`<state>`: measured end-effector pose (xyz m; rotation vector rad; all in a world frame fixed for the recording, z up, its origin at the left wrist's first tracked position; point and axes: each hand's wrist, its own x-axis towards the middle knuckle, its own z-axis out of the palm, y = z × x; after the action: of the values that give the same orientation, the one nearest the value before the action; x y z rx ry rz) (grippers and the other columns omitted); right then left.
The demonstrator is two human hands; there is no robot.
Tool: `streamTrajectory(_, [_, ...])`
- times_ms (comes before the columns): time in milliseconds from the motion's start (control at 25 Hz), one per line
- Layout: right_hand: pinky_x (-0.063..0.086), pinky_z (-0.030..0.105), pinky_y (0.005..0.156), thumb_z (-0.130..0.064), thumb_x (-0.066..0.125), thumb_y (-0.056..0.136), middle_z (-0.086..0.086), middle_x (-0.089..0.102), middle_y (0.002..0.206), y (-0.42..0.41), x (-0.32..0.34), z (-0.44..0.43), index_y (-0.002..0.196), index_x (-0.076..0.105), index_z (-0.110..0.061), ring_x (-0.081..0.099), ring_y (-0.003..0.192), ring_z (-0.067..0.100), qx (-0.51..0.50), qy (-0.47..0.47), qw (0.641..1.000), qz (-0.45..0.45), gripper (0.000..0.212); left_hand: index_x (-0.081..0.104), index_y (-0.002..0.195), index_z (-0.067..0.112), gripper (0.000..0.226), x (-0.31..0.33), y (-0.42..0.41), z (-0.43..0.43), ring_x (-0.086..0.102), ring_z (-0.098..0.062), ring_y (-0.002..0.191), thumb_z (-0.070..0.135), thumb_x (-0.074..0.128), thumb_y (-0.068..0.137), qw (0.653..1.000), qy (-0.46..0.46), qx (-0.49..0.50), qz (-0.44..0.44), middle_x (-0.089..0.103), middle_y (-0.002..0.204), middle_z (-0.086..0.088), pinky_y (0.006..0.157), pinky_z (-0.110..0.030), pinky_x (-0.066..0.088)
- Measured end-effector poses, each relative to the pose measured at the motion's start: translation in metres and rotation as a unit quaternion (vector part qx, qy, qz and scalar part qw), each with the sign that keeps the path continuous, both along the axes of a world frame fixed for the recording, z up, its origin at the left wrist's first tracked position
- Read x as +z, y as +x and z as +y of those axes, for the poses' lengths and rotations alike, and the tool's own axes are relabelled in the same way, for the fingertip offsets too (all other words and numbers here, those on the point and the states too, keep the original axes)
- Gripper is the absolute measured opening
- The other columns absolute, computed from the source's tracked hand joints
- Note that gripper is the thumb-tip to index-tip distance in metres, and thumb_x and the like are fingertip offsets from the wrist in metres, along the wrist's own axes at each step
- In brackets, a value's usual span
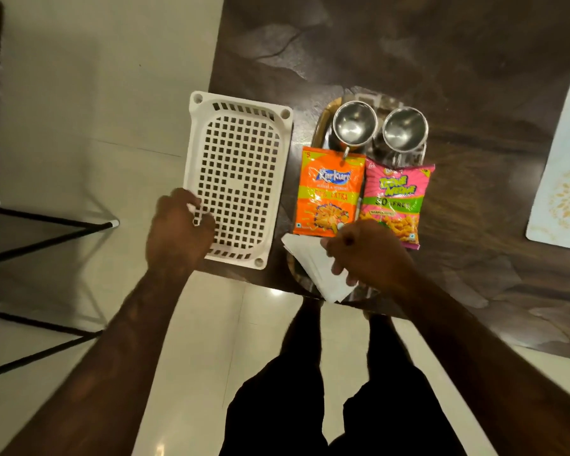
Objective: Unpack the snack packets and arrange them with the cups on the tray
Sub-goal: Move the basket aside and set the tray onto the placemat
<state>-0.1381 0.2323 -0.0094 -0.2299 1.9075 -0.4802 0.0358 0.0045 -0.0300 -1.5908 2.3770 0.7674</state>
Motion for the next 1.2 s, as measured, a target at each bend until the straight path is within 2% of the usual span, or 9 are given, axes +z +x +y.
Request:
streamTrajectory(120, [0.063,0.040,0.071,-0.023,0.060,0.097,-0.003,0.080,0.079,-0.021,-0.002,-0.049,0.082,0.075,-0.016,0.078,0.075,0.024,0.044,-0.099,0.988,0.109,0.022,0.048,0.122,0.010,0.053,0.001,0.022,-0.024,0.054,-0.042,0.114,0.037,0.070,0.081,0.991,0.001,0.076,-0.106,0.051,0.126,-0.019,0.096,-0.051,0.048])
streamTrajectory(240, [0.060,0.040,0.089,-0.015,0.060,0.096,0.001,0.079,0.101,-0.047,-0.005,-0.101,0.101,0.077,-0.017,0.074,0.096,0.023,0.078,-0.158,0.959,0.221,0.018,0.045,0.123,0.011,0.069,0.002,0.032,-0.027,0.062,-0.038,0.103,0.053,0.071,0.076,0.955,0.175,0.184,-0.153,0.059,0.118,-0.013,0.089,-0.051,0.054])
streamTrajectory(320, [0.053,0.033,0.095,-0.011,0.061,0.095,0.006,0.071,0.123,-0.062,-0.008,-0.131,0.117,0.074,-0.019,0.067,0.114,0.024,0.119,-0.162,0.942,0.268,0.026,0.057,0.114,0.003,0.049,0.002,0.033,-0.025,0.069,-0.033,0.079,0.038,0.072,0.083,0.920,0.288,0.248,-0.095,0.070,0.095,-0.013,0.075,-0.046,0.058])
streamTrajectory(440, [0.051,0.043,0.107,-0.011,0.065,0.092,0.010,0.055,0.145,-0.071,-0.019,-0.159,0.131,0.068,-0.022,0.054,0.134,0.033,0.248,-0.128,0.911,0.302,0.040,0.065,0.097,-0.003,0.013,0.000,0.028,-0.023,0.067,-0.030,0.061,0.005,0.063,0.087,0.916,0.301,0.265,-0.031,0.069,0.068,-0.012,0.070,-0.046,0.060])
streamTrajectory(600, [0.052,0.051,0.107,-0.022,0.066,0.091,0.014,0.055,0.145,-0.081,-0.033,-0.170,0.138,0.064,-0.018,0.058,0.129,0.039,0.330,-0.030,0.890,0.312,0.048,0.055,0.089,0.012,0.016,-0.005,0.012,-0.040,0.066,-0.033,0.064,-0.004,0.057,0.084,0.915,0.258,0.308,0.043,0.069,0.078,-0.018,0.072,-0.053,0.060])
streamTrajectory(720, [0.054,0.052,0.104,-0.021,0.065,0.091,0.016,0.058,0.138,-0.093,-0.034,-0.175,0.138,0.060,-0.011,0.062,0.123,0.039,0.303,-0.002,0.899,0.316,0.049,0.050,0.115,0.010,0.037,-0.010,-0.006,-0.063,0.072,-0.032,0.072,-0.004,0.059,0.082,0.908,0.235,0.326,0.117,0.070,0.101,-0.021,0.065,-0.047,0.062])
streamTrajectory(920, [0.057,0.050,0.104,-0.017,0.066,0.093,0.016,0.060,0.137,-0.142,-0.033,-0.188,0.139,0.061,-0.010,0.065,0.122,0.036,0.226,0.010,0.917,0.328,0.046,0.042,0.127,0.012,0.050,-0.007,-0.068,-0.105,0.068,-0.033,0.089,-0.011,0.059,0.086,0.868,0.229,0.339,0.281,0.064,0.113,-0.022,0.086,-0.052,0.058])
streamTrajectory(1080, [0.054,0.046,0.105,-0.008,0.065,0.094,0.019,0.059,0.144,-0.177,-0.038,-0.185,0.143,0.061,-0.008,0.064,0.128,0.038,0.135,0.010,0.931,0.340,0.049,0.046,0.131,0.021,0.051,-0.013,-0.124,-0.120,0.069,-0.020,0.097,-0.001,0.064,0.088,0.917,0.244,0.204,0.240,0.068,0.110,-0.001,0.080,-0.045,0.059])
streamTrajectory(1200, [0.052,0.045,0.107,-0.007,0.063,0.094,0.022,0.061,0.146,-0.194,-0.036,-0.183,0.142,0.061,-0.006,0.062,0.131,0.040,0.090,0.017,0.933,0.349,0.048,0.051,0.131,0.024,0.056,-0.022,-0.164,-0.134,0.068,-0.017,0.098,0.000,0.061,0.081,0.945,0.203,0.122,0.225,0.065,0.104,0.010,0.083,-0.049,0.061])
